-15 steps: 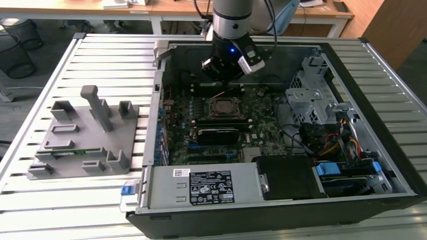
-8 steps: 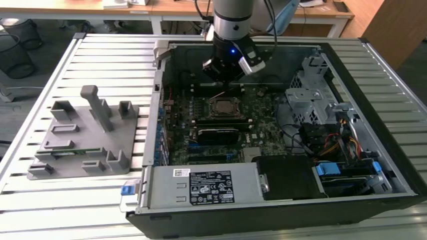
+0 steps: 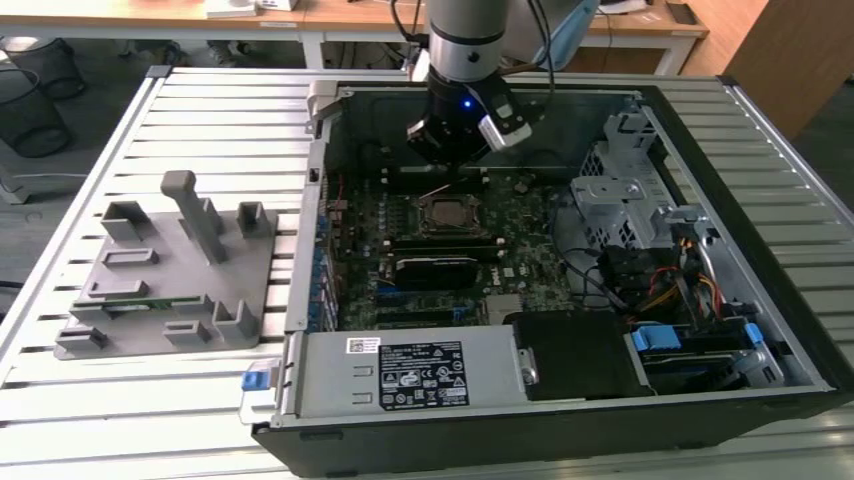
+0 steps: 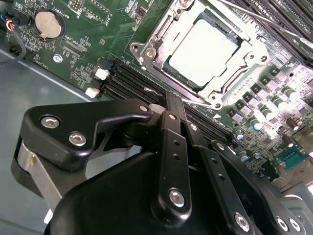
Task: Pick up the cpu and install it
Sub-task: 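Install the first cpu locking lever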
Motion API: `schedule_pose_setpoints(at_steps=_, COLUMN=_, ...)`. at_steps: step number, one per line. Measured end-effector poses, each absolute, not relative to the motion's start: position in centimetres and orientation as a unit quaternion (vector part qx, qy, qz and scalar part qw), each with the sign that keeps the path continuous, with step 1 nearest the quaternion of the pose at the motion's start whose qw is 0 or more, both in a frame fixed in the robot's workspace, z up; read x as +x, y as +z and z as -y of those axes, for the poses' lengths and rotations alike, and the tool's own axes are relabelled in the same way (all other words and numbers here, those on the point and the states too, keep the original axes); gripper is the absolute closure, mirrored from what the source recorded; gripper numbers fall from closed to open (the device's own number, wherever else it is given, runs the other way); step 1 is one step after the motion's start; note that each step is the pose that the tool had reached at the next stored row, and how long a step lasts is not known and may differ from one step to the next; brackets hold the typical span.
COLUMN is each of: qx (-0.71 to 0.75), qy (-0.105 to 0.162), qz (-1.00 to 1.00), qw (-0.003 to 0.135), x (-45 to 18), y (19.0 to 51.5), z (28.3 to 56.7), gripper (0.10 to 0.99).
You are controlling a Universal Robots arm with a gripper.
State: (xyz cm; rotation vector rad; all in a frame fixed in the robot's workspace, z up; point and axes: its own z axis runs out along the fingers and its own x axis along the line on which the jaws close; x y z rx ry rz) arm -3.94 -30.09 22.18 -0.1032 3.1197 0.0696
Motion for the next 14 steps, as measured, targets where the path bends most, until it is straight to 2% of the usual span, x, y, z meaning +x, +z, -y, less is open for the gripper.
schedule_pose_setpoints(at_steps=14, qx=-0.033, qy=0.022, qz=-0.999, qw=0.010, x=-3.70, y=21.59, z=30.09, gripper=0.980)
